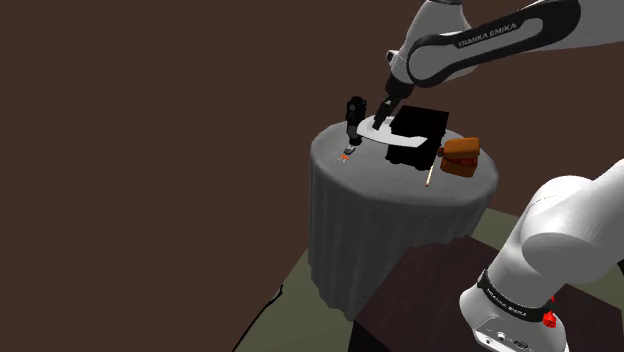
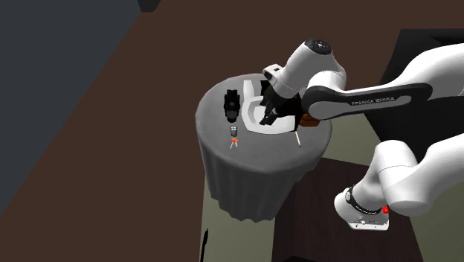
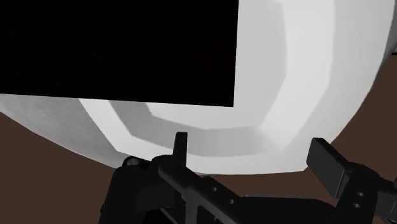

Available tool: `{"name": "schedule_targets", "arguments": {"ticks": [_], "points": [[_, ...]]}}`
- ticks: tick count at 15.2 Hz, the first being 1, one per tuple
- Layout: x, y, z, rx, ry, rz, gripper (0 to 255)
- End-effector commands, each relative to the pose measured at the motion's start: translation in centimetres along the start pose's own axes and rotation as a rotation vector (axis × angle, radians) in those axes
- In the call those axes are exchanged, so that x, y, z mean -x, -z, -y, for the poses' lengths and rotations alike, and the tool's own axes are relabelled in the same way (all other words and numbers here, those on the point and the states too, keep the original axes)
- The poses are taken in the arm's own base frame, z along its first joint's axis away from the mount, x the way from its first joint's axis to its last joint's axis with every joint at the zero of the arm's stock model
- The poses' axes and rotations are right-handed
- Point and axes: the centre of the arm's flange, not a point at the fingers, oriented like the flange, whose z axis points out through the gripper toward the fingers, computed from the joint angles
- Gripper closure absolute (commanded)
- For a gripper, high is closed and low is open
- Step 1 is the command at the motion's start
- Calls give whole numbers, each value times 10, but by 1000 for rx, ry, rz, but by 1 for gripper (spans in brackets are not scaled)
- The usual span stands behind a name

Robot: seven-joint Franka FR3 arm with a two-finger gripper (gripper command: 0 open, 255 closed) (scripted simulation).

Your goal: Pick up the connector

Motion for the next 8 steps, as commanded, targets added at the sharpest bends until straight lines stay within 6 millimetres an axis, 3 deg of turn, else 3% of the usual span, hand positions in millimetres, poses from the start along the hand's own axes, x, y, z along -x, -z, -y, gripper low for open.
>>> {"name": "schedule_targets", "arguments": {"ticks": [1,8], "points": [[-10,-16,-18,24,15,-44,0],[-48,-48,-70,97,64,-187,0]]}}
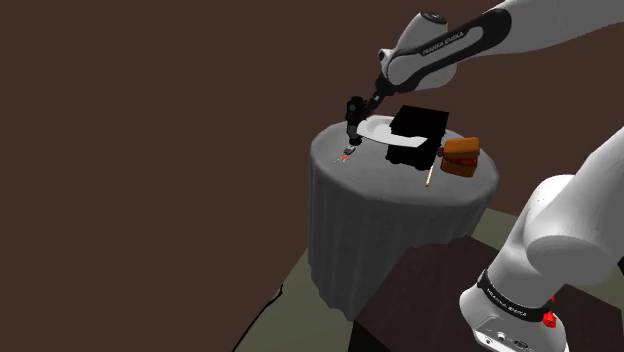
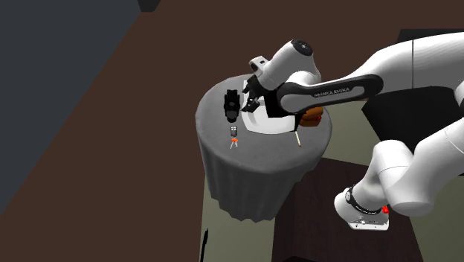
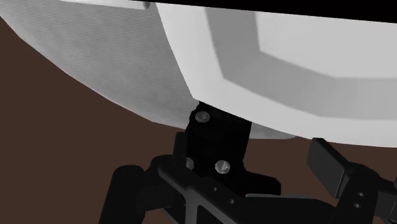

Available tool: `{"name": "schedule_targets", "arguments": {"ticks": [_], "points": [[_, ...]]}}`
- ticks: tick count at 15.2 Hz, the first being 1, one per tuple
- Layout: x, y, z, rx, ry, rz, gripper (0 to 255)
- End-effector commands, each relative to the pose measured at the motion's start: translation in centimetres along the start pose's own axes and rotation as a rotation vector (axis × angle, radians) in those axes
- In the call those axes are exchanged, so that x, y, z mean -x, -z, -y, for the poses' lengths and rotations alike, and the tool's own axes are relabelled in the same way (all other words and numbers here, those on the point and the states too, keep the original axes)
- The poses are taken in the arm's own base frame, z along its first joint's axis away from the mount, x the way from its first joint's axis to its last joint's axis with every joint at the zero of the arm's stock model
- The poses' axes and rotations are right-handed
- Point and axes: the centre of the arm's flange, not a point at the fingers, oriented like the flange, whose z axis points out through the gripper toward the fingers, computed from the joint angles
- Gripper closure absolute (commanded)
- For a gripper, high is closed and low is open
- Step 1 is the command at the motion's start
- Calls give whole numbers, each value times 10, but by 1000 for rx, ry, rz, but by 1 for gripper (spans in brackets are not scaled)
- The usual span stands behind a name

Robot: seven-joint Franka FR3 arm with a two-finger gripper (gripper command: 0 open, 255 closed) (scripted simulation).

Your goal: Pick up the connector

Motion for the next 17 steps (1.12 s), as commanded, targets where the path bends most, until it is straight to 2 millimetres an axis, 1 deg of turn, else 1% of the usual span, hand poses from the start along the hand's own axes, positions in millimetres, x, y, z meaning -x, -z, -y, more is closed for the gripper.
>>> {"name": "schedule_targets", "arguments": {"ticks": [1,2,9,11,12,17], "points": [[-11,-12,-16,25,16,-43,0],[-14,-16,-21,32,21,-58,0],[3,-48,-12,32,21,-58,0],[4,-50,-11,32,21,-58,0],[4,-50,-12,33,21,-58,255],[4,-51,-13,33,21,-58,255]]}}
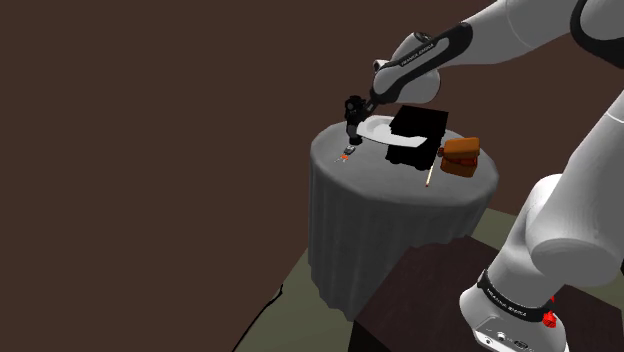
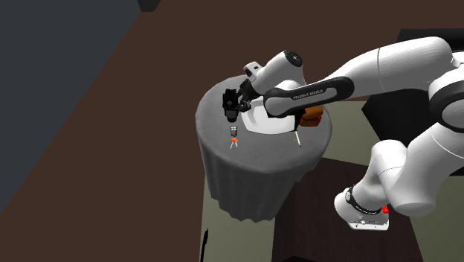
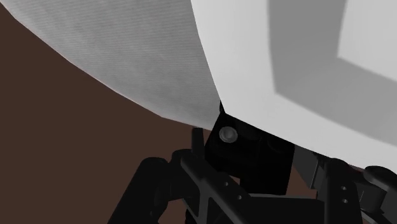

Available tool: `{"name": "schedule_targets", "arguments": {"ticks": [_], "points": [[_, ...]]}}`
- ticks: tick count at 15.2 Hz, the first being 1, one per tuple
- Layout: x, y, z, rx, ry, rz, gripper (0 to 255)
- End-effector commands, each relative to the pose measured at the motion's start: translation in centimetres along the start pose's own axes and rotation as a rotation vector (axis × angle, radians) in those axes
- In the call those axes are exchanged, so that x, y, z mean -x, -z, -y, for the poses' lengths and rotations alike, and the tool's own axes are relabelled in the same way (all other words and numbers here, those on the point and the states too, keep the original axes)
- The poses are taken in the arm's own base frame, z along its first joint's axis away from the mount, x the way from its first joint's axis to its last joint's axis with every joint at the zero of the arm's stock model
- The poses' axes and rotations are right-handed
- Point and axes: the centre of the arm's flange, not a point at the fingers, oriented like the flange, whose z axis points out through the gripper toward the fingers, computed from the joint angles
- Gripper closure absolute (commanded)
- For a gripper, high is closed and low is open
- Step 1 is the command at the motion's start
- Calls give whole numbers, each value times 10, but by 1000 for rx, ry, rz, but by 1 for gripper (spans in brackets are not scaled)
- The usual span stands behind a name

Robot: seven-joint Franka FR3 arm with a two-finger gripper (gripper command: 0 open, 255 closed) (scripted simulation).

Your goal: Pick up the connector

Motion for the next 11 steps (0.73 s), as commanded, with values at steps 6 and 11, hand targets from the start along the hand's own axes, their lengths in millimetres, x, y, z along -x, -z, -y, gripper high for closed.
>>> {"name": "schedule_targets", "arguments": {"ticks": [6,11], "points": [[-3,8,-1,-3,-1,7,255],[-17,29,-9,-3,-1,7,255]]}}
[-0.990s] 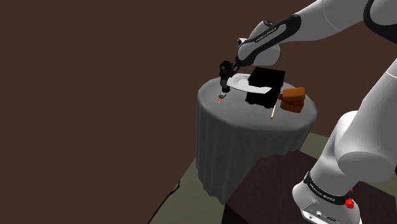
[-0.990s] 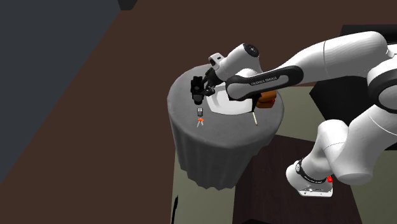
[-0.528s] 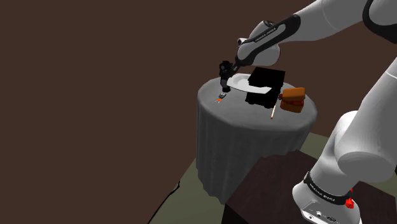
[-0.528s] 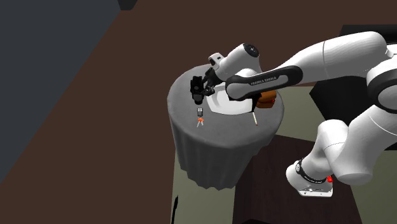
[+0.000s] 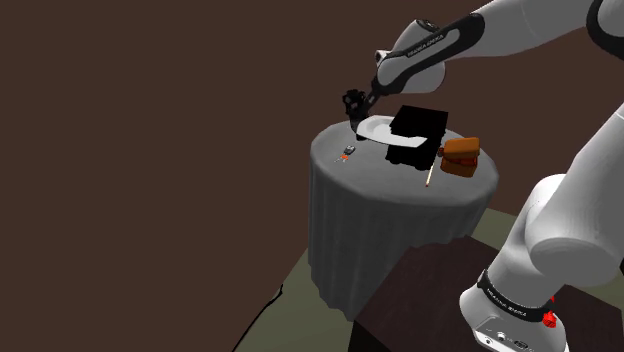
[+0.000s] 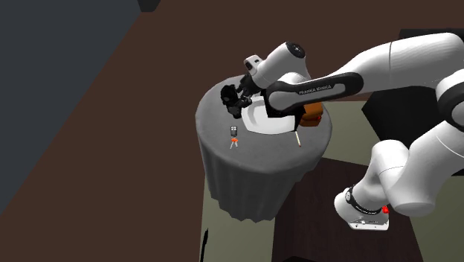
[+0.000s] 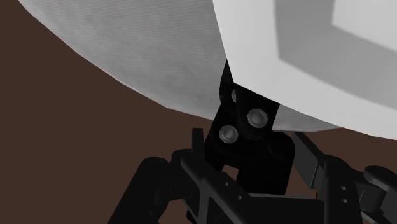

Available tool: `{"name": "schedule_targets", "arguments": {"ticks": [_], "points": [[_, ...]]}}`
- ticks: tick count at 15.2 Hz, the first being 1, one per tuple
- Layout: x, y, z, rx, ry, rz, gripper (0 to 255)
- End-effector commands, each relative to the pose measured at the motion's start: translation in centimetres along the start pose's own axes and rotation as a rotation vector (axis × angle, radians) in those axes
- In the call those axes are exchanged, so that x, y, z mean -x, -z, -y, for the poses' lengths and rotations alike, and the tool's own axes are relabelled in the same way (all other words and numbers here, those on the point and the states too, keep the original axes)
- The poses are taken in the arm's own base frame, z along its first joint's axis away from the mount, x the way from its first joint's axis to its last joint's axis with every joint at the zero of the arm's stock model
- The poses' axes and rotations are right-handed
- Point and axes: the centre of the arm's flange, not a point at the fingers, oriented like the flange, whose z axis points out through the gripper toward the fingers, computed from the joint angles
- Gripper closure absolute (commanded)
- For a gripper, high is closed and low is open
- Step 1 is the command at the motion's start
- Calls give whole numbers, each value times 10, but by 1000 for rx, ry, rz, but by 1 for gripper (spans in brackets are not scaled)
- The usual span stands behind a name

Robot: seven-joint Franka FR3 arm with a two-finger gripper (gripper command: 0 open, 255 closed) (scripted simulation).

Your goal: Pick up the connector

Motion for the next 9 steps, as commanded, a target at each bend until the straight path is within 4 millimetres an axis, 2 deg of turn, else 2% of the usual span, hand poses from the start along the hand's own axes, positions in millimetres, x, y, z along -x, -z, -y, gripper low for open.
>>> {"name": "schedule_targets", "arguments": {"ticks": [1,9], "points": [[-5,10,-3,1,0,0,255],[-24,41,-14,1,0,0,255]]}}
